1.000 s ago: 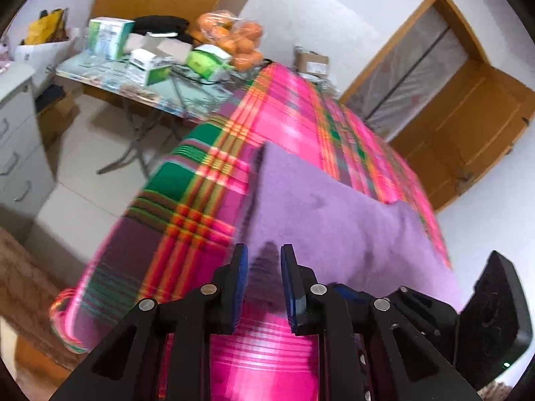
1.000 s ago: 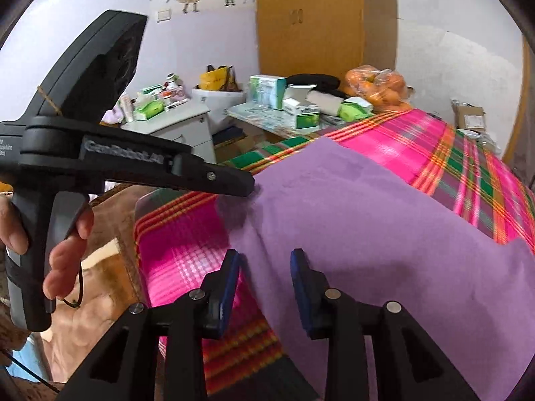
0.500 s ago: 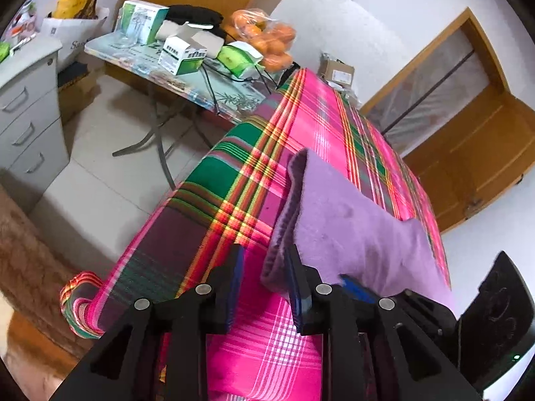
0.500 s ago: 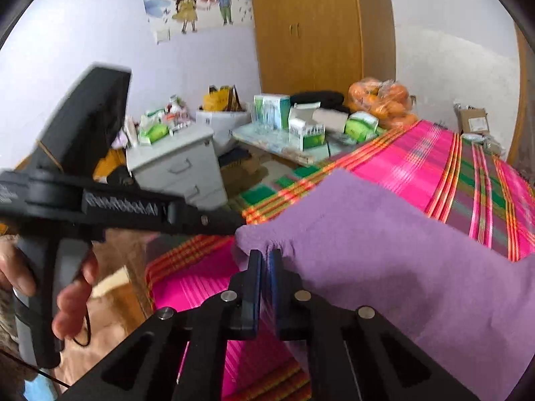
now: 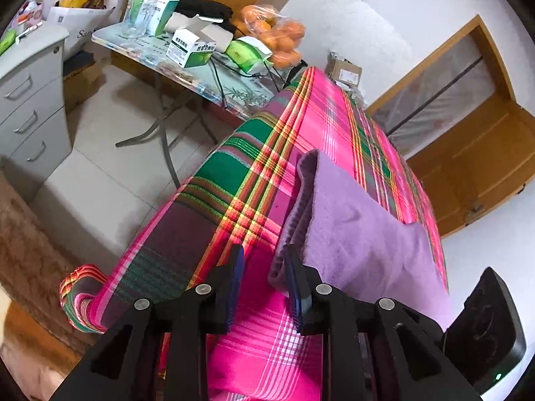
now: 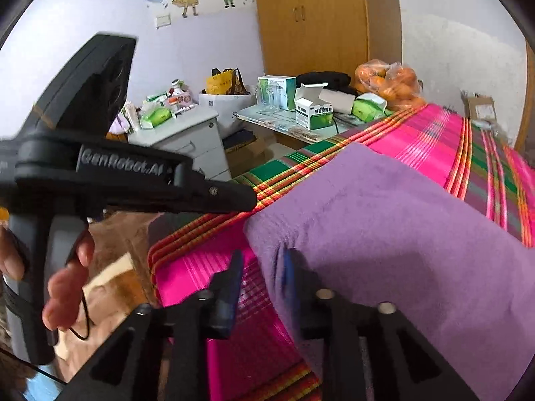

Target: Fold clothes

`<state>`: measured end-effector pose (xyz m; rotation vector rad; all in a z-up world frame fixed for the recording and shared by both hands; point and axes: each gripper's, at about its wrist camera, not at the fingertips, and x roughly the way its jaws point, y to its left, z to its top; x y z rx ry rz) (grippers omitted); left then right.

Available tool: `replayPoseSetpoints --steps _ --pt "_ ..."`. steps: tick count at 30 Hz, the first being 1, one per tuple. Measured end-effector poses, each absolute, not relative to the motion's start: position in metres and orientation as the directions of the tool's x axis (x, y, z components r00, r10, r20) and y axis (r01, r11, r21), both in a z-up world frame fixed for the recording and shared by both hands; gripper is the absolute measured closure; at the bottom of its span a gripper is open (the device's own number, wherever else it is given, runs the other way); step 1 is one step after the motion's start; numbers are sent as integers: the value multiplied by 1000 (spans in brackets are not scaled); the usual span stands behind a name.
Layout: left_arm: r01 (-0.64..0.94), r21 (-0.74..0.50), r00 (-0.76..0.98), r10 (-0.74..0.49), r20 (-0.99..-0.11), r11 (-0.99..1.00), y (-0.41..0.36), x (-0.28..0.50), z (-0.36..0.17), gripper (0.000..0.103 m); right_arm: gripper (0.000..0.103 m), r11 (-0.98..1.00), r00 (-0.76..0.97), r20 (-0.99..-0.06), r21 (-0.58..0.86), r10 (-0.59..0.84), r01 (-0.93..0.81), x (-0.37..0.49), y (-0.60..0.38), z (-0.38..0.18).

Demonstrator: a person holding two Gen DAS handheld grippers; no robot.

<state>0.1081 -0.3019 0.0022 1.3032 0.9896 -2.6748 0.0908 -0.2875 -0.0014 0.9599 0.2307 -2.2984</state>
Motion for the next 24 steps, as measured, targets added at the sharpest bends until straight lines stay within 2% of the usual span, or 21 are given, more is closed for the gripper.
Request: replayPoseSetpoints --steps 6,8,12,15,24 --pt "269 -541 -631 279 -724 -797 -301 102 0 77 69 -766 -654 -675 -204 -341 609 113 -315 -9" --pt "261 -544 -615 297 -731 -797 -301 97 -1 77 69 -767 -675 -666 -240 -316 595 115 -320 -9" --pt "244 -560 -601 330 -728 -792 -301 87 -1 77 69 -785 -666 -676 -208 -315 583 108 -317 -8" --pt "246 -571 -582 352 -733 -783 -302 78 -2 77 80 -801 -667 -679 -195 -306 565 104 -313 -8" --pt "256 -600 -543 401 -738 -757 -300 59 -5 77 93 -816 -668 -668 -155 -328 556 104 -303 -5"
